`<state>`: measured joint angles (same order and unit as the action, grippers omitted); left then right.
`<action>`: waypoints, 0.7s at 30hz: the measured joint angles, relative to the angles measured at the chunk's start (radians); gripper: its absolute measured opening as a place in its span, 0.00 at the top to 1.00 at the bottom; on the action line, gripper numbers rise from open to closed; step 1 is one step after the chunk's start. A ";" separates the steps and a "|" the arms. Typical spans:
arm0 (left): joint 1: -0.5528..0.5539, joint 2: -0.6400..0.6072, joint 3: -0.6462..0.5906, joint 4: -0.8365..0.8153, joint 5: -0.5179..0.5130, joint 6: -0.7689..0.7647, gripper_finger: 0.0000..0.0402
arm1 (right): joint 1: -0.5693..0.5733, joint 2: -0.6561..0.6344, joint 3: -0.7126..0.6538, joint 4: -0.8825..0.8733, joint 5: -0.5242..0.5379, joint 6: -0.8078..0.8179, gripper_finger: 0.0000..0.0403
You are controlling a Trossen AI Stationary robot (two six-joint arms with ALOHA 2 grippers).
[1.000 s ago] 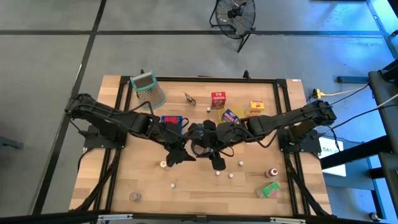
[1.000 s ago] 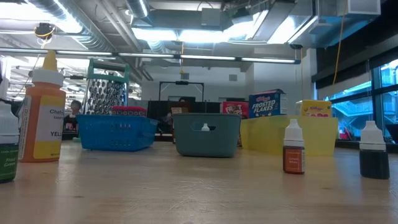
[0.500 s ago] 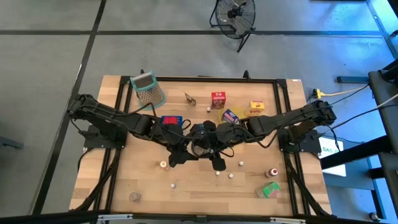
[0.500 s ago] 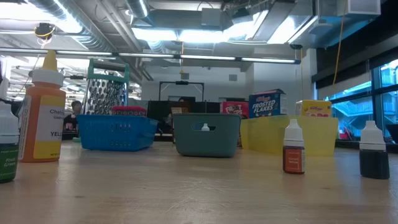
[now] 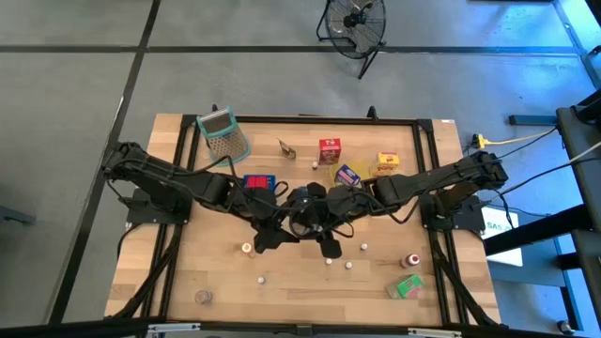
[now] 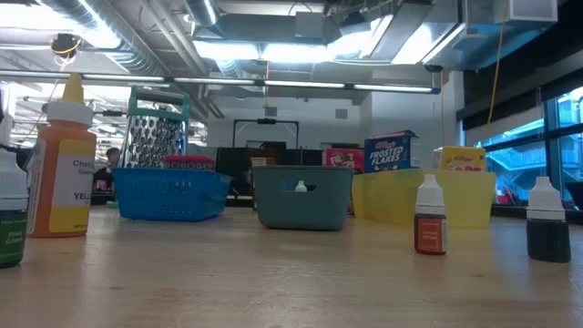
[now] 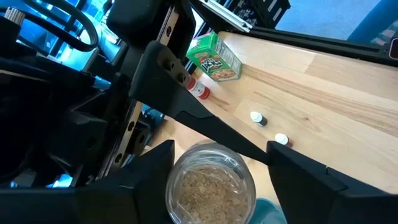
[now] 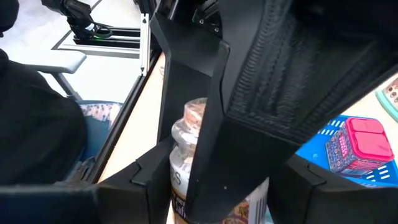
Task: Pick & Place Kitchen Items
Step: Put the right brown seasoning bottle into the blue bin
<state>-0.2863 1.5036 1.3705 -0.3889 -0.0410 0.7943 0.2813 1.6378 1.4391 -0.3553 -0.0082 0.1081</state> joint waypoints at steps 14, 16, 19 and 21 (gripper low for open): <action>-0.014 0.000 -0.001 0.001 -0.032 0.005 0.48 | 0.000 0.000 0.000 0.000 0.002 0.001 0.48; -0.021 0.000 -0.001 -0.004 -0.047 -0.010 0.48 | 0.000 -0.001 0.000 0.001 0.012 -0.007 0.46; -0.022 0.001 -0.001 -0.003 -0.050 -0.009 0.51 | -0.001 -0.001 0.000 0.008 0.016 -0.013 0.43; -0.022 0.001 -0.001 -0.005 -0.048 -0.007 0.56 | -0.001 -0.001 0.000 0.011 0.015 -0.015 0.43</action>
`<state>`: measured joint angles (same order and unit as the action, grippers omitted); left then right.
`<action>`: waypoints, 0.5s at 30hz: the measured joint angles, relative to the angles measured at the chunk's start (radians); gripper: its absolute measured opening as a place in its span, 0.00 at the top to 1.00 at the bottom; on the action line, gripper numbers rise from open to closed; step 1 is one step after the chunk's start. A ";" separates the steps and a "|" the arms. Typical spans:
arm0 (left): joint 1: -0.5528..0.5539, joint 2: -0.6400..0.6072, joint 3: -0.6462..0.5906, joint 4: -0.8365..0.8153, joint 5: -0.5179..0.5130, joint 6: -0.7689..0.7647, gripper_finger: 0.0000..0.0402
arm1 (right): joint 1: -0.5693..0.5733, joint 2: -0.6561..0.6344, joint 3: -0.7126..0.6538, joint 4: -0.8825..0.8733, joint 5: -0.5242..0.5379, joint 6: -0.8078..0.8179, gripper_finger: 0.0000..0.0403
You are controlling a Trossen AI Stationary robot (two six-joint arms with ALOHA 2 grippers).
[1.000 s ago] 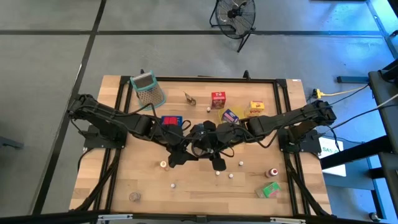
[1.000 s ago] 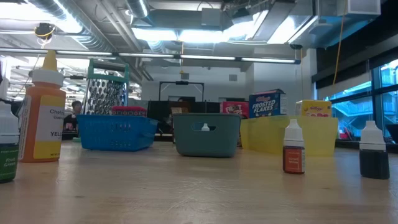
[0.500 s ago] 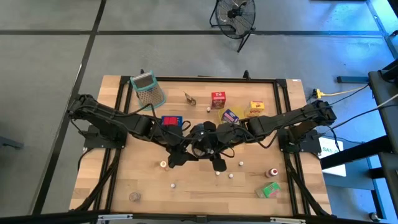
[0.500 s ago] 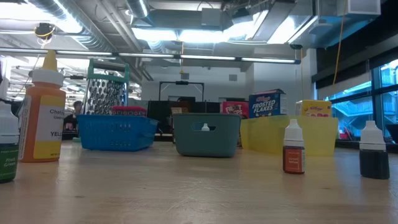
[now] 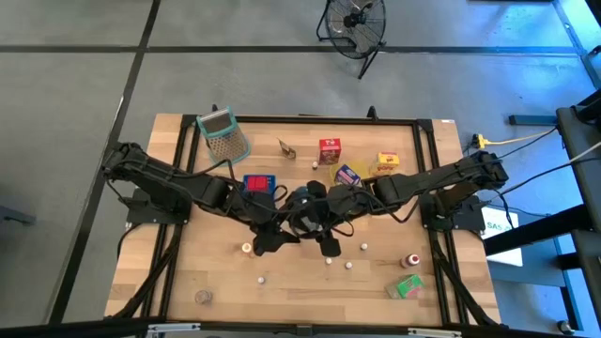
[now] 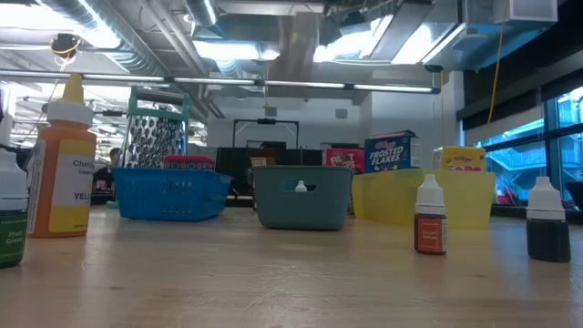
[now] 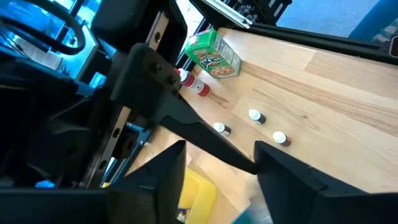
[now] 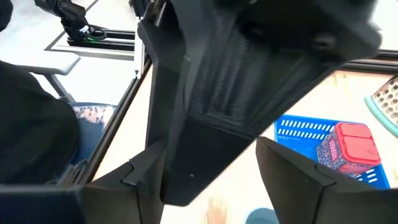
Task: Pick & Place Kitchen Items
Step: Put the right brown seasoning bottle into the blue bin
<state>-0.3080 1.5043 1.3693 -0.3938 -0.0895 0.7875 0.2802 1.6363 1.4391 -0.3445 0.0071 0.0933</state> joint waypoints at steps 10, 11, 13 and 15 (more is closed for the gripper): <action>-0.002 0.000 -0.001 -0.023 -0.062 0.000 0.75 | 0.005 -0.002 0.000 -0.012 0.066 -0.026 0.46; -0.002 0.000 -0.002 -0.025 -0.079 0.004 0.75 | 0.008 -0.004 0.000 -0.018 0.085 -0.031 0.46; -0.002 0.000 -0.002 -0.027 -0.114 0.010 0.76 | 0.014 -0.007 0.000 -0.026 0.126 -0.038 0.47; -0.006 -0.001 -0.002 -0.031 -0.148 0.013 0.76 | 0.021 -0.014 0.000 -0.035 0.160 -0.050 0.48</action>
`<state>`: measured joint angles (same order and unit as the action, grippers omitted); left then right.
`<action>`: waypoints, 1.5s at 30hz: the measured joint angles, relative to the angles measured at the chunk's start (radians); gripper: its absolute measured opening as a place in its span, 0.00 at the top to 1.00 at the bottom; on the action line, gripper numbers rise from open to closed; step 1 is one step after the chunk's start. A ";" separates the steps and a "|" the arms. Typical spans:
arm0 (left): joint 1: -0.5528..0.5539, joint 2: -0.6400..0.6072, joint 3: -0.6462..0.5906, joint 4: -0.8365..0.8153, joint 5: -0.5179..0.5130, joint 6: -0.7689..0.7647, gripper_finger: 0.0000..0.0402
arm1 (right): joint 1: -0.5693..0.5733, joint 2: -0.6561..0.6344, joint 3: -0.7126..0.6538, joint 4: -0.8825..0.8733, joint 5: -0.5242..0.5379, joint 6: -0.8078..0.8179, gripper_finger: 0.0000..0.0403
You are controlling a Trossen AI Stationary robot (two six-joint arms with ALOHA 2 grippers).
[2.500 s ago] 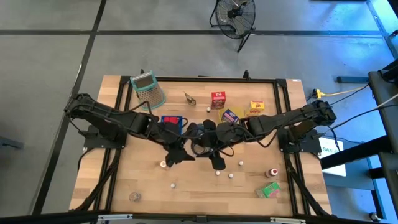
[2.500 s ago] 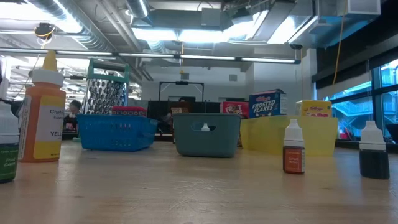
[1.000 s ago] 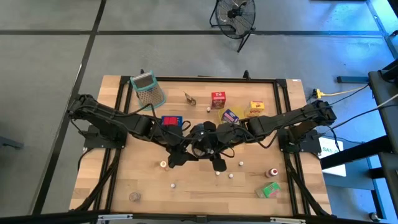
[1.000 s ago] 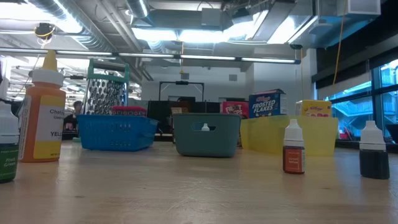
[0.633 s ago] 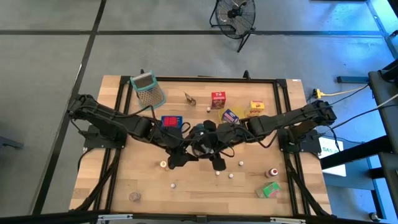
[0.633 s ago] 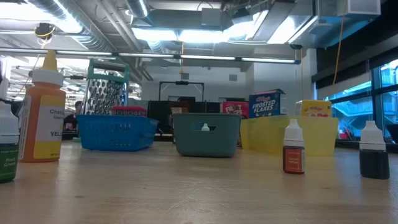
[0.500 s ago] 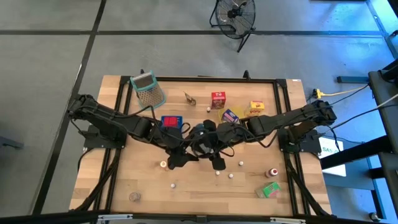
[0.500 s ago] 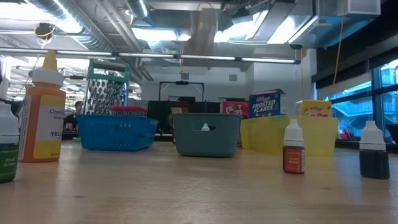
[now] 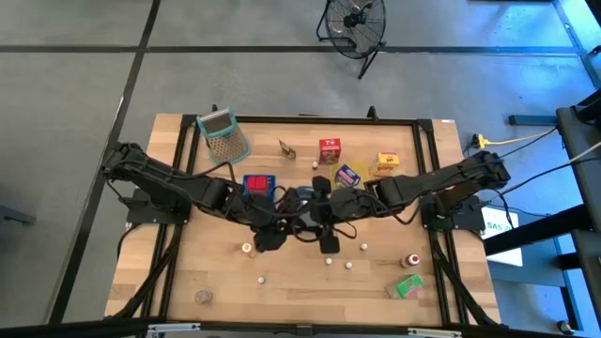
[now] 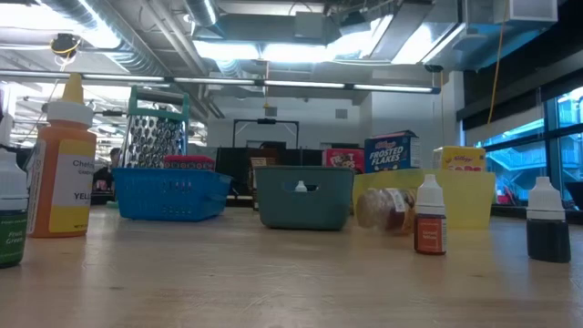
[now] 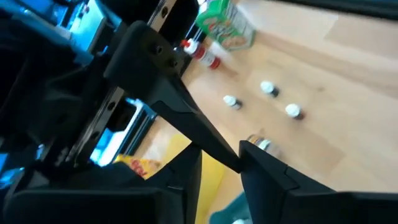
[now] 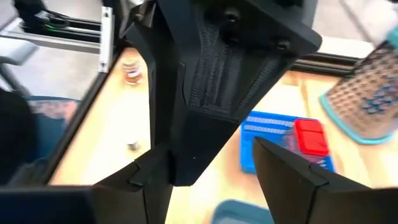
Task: Pick & Place Kitchen Items
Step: Put the right brown seasoning bottle into the blue bin
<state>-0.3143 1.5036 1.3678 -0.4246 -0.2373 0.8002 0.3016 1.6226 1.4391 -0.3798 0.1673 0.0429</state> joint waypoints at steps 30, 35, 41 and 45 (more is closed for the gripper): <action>-0.093 -0.322 0.002 -0.431 -0.227 -0.700 0.76 | 0.034 0.031 0.000 -0.630 0.282 0.145 0.29; -0.104 -0.367 -0.045 -0.442 -0.208 -0.769 0.76 | 0.024 0.069 0.000 -0.710 0.282 -0.003 0.31; -0.105 -0.413 -0.125 -0.425 -0.213 -0.799 0.76 | 0.024 0.108 0.000 -0.693 0.260 -0.006 0.33; -0.105 -0.434 -0.183 -0.411 -0.214 -0.819 0.76 | 0.024 0.125 0.000 -0.655 0.244 -0.006 0.33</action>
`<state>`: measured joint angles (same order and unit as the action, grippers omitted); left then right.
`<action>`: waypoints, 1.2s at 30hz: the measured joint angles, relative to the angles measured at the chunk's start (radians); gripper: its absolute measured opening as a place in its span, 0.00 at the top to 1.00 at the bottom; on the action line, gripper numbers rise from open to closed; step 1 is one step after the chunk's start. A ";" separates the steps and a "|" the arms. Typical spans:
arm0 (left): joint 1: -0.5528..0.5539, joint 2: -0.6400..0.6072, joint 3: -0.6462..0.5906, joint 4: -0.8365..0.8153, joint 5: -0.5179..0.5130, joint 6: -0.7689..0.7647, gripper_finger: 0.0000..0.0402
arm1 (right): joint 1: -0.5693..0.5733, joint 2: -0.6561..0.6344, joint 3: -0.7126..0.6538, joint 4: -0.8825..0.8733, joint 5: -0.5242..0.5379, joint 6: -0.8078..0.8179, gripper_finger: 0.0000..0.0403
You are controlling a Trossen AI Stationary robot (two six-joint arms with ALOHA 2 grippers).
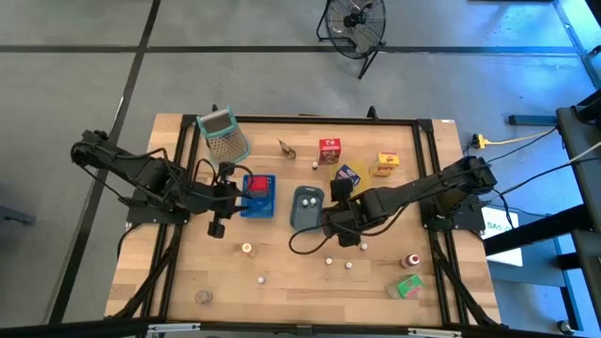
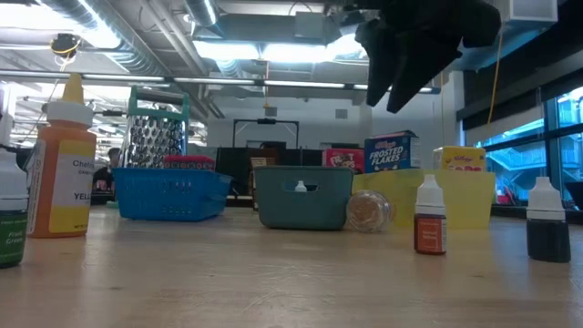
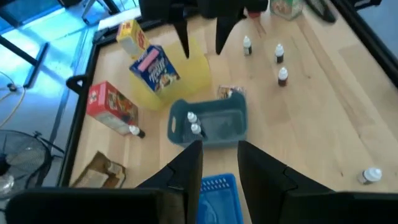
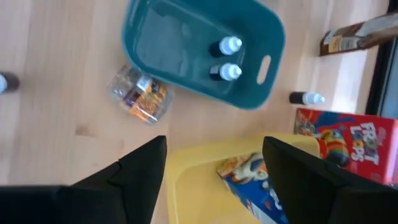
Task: Pick & Place Kitchen Items
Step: Put the right brown seasoning bottle into the blue bin
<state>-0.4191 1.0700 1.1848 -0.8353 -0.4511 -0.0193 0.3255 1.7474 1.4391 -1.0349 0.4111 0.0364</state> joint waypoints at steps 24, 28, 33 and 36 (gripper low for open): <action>-0.007 -0.020 -0.100 0.189 0.063 0.108 0.53 | 0.000 0.137 -0.001 0.031 -0.154 -0.131 0.33; -0.008 -0.020 -0.100 0.189 0.081 0.098 0.41 | 0.000 0.137 -0.001 0.033 -0.154 -0.175 0.33; -0.008 -0.020 -0.100 0.180 0.033 0.067 0.31 | -0.017 0.165 -0.001 0.034 -0.174 -0.256 0.33; -0.008 -0.020 -0.100 0.178 0.020 0.054 0.28 | -0.032 0.192 -0.001 0.047 -0.212 -0.284 0.33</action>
<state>-0.4267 1.0504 1.0847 -0.6569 -0.4313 0.0343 0.2937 1.9398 1.4384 -0.9876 0.1989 -0.2479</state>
